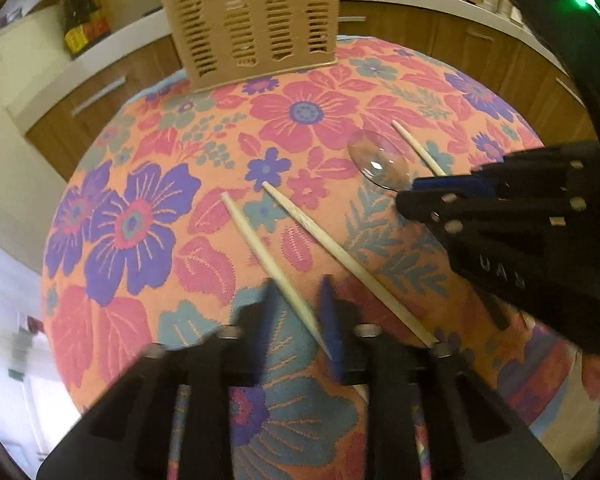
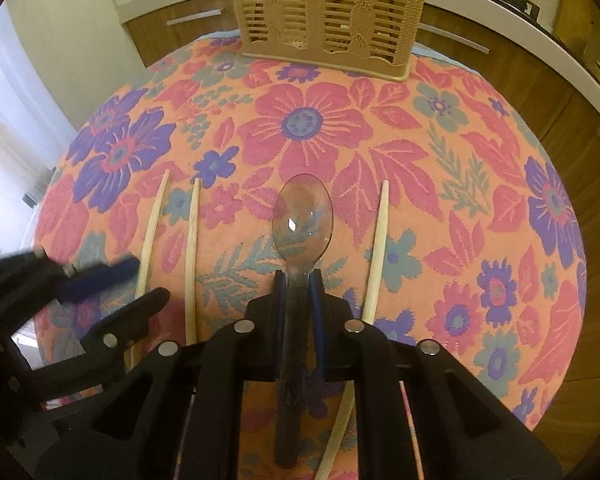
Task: Organize utensils
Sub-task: 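Grasp a clear spoon with the right tool while the left tool grasps a chopstick, then carry the spoon and chopstick into the caddy and open both tools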
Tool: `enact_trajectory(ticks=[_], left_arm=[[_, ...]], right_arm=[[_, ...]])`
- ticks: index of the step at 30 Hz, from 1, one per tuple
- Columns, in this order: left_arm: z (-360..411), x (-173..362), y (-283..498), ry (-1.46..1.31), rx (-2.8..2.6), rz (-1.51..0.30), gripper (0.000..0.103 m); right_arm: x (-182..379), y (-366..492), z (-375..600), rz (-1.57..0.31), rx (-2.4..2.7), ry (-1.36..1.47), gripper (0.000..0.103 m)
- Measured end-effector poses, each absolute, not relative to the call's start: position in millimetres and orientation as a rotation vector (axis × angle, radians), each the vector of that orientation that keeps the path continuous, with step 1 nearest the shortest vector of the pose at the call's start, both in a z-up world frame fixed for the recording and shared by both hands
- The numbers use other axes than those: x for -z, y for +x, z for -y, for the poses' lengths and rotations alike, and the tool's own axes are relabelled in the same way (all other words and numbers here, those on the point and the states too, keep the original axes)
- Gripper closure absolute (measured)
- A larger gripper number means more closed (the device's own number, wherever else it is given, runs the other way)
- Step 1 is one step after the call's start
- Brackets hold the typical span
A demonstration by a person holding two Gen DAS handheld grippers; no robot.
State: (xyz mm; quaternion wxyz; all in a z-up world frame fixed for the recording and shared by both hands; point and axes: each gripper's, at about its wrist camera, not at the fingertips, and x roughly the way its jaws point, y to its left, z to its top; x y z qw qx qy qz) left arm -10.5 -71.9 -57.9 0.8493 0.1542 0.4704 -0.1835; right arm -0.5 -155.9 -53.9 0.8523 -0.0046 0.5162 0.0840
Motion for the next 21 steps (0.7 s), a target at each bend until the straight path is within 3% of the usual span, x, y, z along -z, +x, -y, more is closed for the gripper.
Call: enact_trajectory(ticks=[3, 13, 14, 16, 21], left_arm=[[60, 55, -12, 0.337, 0.456, -0.962, 0.1], [21, 55, 28, 0.184, 0.498, -1.042, 0.099], [21, 55, 30, 0.174, 0.506, -1.047, 0.098], [21, 52, 36, 0.155, 0.534, -1.066, 0.077], [36, 51, 55, 0.241, 0.539, -1.121, 0.074]], right_arm=[[51, 2, 164, -1.08, -0.179, 0.042, 0.094], [51, 20, 176, -1.112, -0.173, 0.119, 0.093], [51, 19, 174, -1.11, -0.172, 0.107, 0.093], [50, 22, 169, -1.125, -0.177, 0.079, 0.093], [50, 38, 172, -1.217, -0.216, 0.099, 0.091]])
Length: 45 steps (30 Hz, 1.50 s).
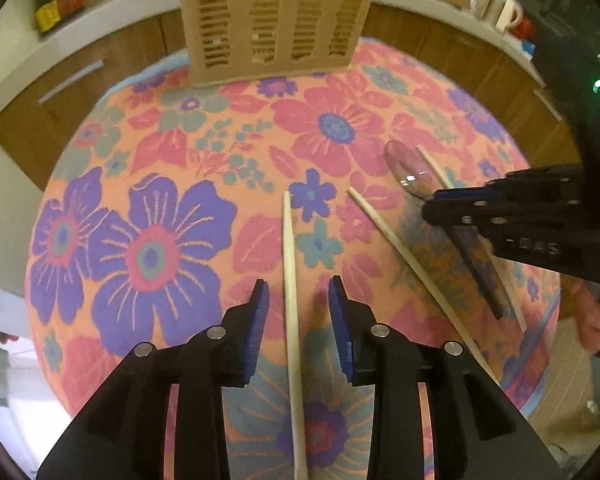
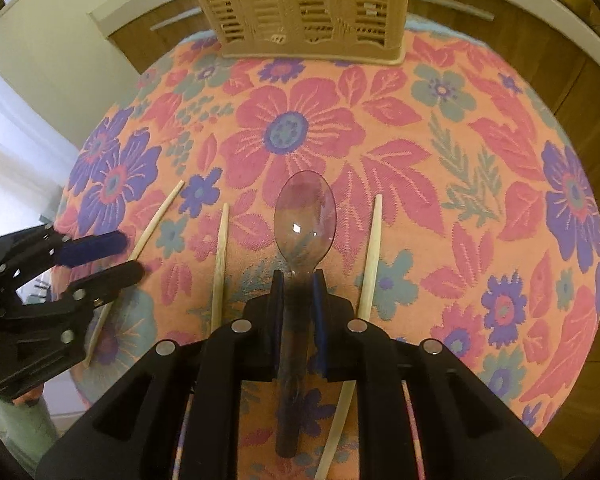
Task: Organize utensils
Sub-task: 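Carry the spoon and chopstick into the caddy and open both tools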
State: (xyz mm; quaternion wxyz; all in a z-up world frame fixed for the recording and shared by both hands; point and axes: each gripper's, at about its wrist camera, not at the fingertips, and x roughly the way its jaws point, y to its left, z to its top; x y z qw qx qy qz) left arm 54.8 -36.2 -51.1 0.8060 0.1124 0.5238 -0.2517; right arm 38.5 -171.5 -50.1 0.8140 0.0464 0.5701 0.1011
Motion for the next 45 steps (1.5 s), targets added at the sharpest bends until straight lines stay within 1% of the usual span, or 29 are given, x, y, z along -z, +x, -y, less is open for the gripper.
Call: enact_trajectory(ticks=[3, 4, 5, 6, 7, 8, 9, 10, 11, 16, 19, 24, 31, 34, 39, 45], left_arm=[[46, 53, 66, 0.284, 0.543, -1.15, 0.074], [49, 53, 68, 0.303, 0.535, -1.151, 0.076], [55, 53, 69, 0.348, 0.522, -1.146, 0.08], [60, 54, 68, 0.391, 0.502, -1.133, 0.091], [66, 55, 66, 0.444, 0.46, -1.114, 0.098], [69, 55, 64, 0.462, 0.451, -1.107, 0.099], [72, 55, 62, 0.476, 0.448, -1.094, 0.099], [73, 56, 61, 0.476, 0.446, -1.087, 0.099], [73, 56, 61, 0.463, 0.442, -1.081, 0.099], [56, 40, 67, 0.297, 0.476, -1.023, 0.099], [48, 17, 72, 0.207, 0.488, -0.953, 0.099], [45, -44, 73, 0.126, 0.516, -0.747, 0.099], [51, -138, 97, 0.034, 0.518, -0.443, 0.099], [60, -163, 118, 0.004, 0.53, -0.37, 0.099], [70, -182, 151, -0.108, 0.547, -0.257, 0.099], [73, -182, 189, -0.248, 0.542, -0.211, 0.099]], right_arm=[[50, 47, 169, -1.268, -0.233, 0.086, 0.089], [51, 50, 167, -1.284, -0.246, 0.088, 0.083], [51, 53, 166, -1.3, -0.269, 0.099, 0.075], [51, 58, 163, -1.312, -0.279, 0.106, 0.073], [51, 60, 162, -1.324, -0.276, 0.105, 0.073], [51, 62, 160, -1.328, -0.271, 0.102, 0.073], [51, 63, 158, -1.328, -0.269, 0.096, 0.073], [51, 64, 156, -1.326, -0.262, 0.079, 0.079], [52, 65, 154, -1.319, -0.243, 0.06, 0.094], [49, 65, 160, -1.26, -0.237, 0.066, 0.094], [31, 65, 165, -1.18, -0.281, 0.094, 0.094], [-18, 71, 171, -1.007, -0.315, 0.113, 0.094], [-98, 91, 190, -0.693, -0.29, 0.143, 0.094], [-124, 106, 198, -0.574, -0.278, 0.181, 0.094], [-153, 124, 201, -0.38, -0.219, 0.189, 0.094], [-154, 140, 204, -0.204, -0.136, 0.213, 0.094]])
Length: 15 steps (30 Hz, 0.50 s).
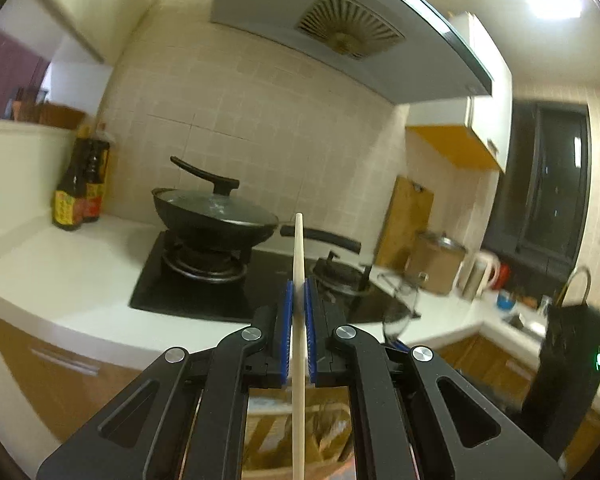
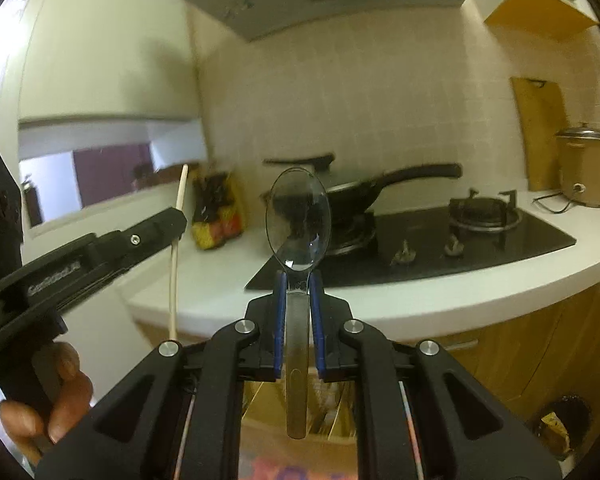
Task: Organize utensils
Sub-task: 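Carry the spoon and chopstick into the caddy and open both tools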
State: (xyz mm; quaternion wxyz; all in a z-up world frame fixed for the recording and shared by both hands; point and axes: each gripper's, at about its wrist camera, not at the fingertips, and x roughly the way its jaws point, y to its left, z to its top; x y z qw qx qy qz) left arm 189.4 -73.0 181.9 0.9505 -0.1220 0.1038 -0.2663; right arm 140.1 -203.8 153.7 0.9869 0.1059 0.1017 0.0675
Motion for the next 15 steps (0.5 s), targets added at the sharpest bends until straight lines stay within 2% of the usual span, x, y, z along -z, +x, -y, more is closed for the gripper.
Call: enact_trajectory(ticks=[5, 15], left_arm=[[73, -165, 210, -0.303, 0.514, -0.162, 0.099], [78, -134, 223, -0.258, 0.498, -0.148, 0.098]], right_arm=[[-140, 154, 205, -0.167, -0.066, 0.241, 0.094], [-113, 173, 202, -0.224, -0.043, 0.233, 0.094]])
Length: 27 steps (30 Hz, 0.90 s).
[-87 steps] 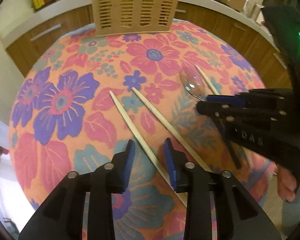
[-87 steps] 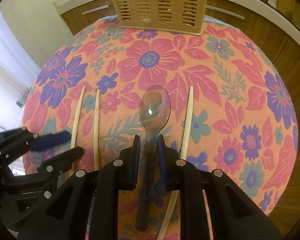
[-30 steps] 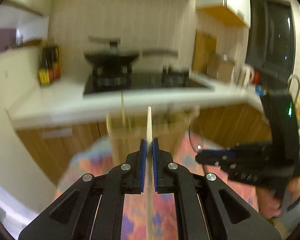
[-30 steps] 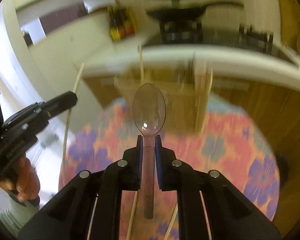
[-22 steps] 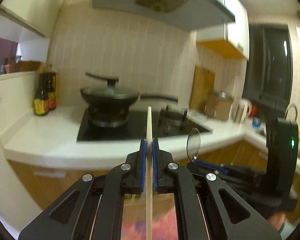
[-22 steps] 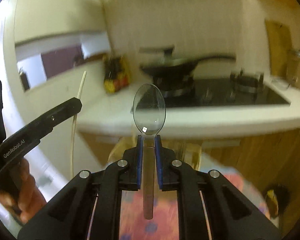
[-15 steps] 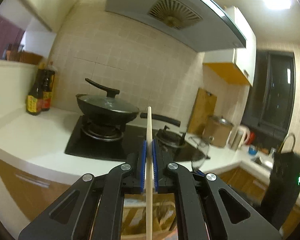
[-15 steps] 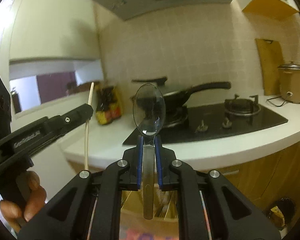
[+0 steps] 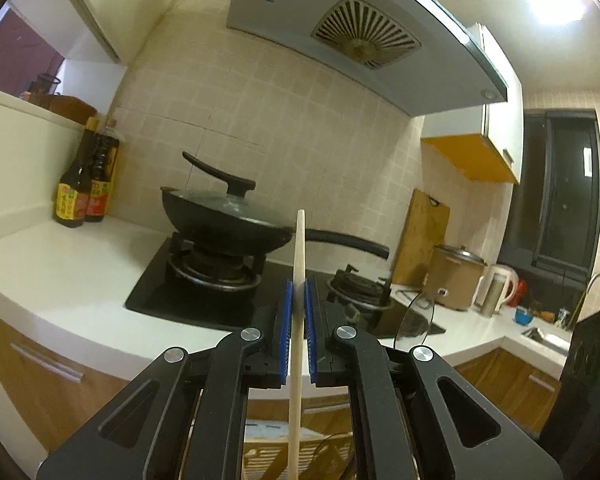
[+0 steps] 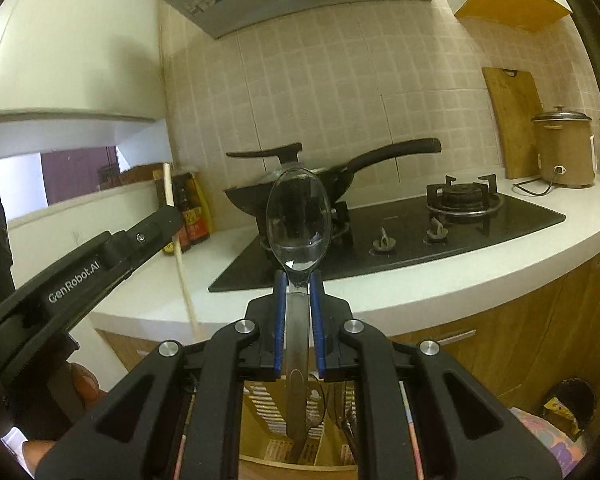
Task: Organize utensils
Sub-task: 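Carry the spoon and chopstick into the caddy and open both tools, then grasp a single chopstick with the right tool while the left tool grasps another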
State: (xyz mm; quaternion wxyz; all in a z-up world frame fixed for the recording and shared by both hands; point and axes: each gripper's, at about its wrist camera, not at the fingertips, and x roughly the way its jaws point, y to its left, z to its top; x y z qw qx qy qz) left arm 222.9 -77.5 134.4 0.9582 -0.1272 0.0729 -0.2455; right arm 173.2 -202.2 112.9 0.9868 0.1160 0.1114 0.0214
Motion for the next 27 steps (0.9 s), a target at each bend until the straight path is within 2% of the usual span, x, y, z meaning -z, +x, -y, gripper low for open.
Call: enact_trajectory(ticks=[2, 5, 7, 11, 13, 18, 20, 22, 27], left_arm=[[75, -131, 223, -0.249, 0.504, -0.163, 0.092], [67, -127, 219, -0.257, 0.504, -0.194, 0.077], [58, -126, 214, -0.276, 0.507, -0.217, 0.052], [41, -131, 199, -0.295, 0.518, -0.244, 0.033], [33, -134, 189, -0.3, 0.527, -0.261, 0.019], [22, -134, 146, -0.213, 0.479, -0.312, 0.012], [21, -132, 128, -0.165, 0.448, -0.318, 0.009], [20, -128, 110, -0.13, 0.417, -0.327, 0.008], [14, -112, 78, -0.14, 0.41, -0.411, 0.008]], right_arm=[[-110, 173, 203, -0.241, -0.044, 0.232, 0.093], [-106, 169, 207, -0.273, -0.058, 0.248, 0.093], [-104, 165, 212, -0.297, -0.072, 0.271, 0.09], [-105, 154, 221, -0.35, -0.114, 0.311, 0.088], [-107, 144, 223, -0.372, -0.125, 0.316, 0.087], [-113, 112, 229, -0.419, -0.137, 0.318, 0.072], [-113, 95, 230, -0.438, -0.123, 0.304, 0.056], [-112, 77, 231, -0.461, -0.127, 0.294, 0.053], [-101, 48, 232, -0.562, -0.111, 0.261, 0.052]])
